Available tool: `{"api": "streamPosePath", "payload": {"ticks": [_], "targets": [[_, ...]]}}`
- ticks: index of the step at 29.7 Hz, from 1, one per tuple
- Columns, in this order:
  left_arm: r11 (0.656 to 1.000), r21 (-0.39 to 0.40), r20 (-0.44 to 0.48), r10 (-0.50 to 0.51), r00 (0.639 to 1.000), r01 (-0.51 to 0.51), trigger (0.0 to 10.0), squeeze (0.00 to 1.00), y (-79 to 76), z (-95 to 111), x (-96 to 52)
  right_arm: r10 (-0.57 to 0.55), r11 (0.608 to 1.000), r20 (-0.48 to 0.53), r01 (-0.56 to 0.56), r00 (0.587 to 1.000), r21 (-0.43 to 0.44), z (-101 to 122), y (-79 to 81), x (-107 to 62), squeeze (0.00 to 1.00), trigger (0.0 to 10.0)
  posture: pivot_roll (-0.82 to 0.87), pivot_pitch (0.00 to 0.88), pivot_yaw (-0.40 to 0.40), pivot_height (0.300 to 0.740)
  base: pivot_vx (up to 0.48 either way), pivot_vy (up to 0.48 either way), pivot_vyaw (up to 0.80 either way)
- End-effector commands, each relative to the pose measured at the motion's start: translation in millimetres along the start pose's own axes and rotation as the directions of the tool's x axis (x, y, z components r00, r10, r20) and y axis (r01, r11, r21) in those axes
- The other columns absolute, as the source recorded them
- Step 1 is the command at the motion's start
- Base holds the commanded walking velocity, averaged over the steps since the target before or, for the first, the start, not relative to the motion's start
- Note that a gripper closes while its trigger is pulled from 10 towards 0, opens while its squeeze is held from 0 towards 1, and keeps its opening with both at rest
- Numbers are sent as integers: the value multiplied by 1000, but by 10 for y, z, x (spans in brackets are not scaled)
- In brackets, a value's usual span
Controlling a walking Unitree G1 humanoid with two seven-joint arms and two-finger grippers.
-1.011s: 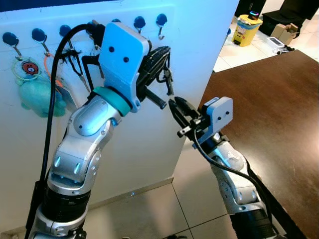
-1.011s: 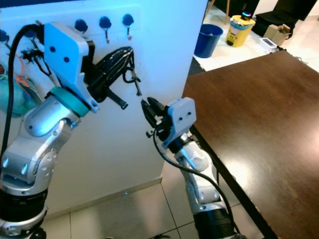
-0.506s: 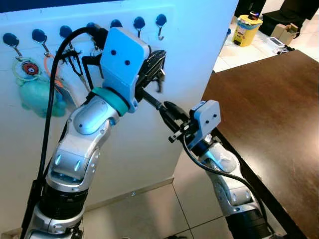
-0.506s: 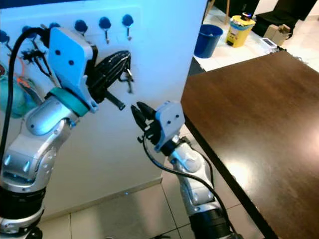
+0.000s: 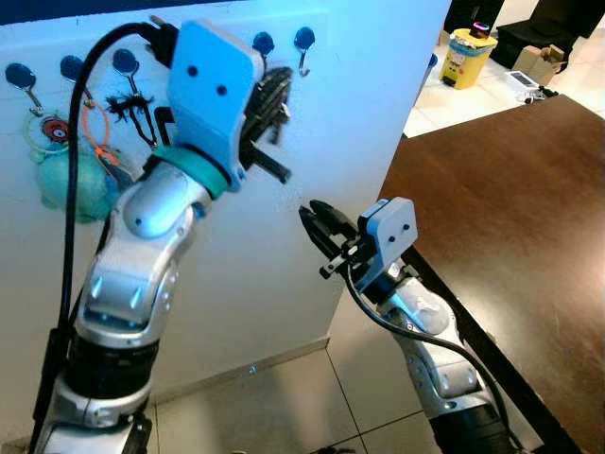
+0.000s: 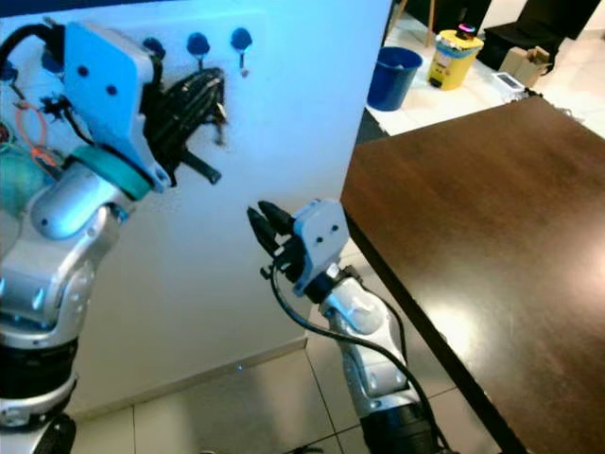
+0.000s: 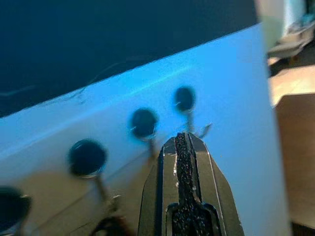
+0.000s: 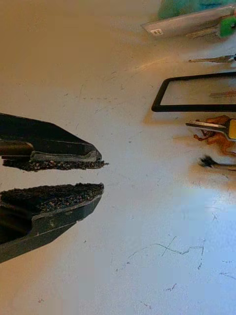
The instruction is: Hang keys on a hook
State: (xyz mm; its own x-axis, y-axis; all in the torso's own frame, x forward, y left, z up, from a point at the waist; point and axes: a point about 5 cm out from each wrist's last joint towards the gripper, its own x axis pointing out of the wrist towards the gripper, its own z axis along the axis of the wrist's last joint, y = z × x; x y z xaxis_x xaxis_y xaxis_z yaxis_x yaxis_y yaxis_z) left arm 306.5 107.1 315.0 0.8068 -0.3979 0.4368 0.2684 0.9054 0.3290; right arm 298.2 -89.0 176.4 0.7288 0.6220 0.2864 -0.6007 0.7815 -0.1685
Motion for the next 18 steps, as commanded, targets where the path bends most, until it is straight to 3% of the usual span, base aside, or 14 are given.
{"api": "streamPosePath", "payload": {"ticks": [1,18], "targets": [[999,27,3,24,1000,-25,10000,0,35,5,19,1,1000,-11,-1,1000,9,-26,13,-19,0,10000,64,0,79,740,0,0,0],[996,51,-24,77,997,-76,10000,0,100,-31,112,1,1000,-11,0,1000,18,-28,33,-20,0,10000,69,0,87,740,0,0,0]]}}
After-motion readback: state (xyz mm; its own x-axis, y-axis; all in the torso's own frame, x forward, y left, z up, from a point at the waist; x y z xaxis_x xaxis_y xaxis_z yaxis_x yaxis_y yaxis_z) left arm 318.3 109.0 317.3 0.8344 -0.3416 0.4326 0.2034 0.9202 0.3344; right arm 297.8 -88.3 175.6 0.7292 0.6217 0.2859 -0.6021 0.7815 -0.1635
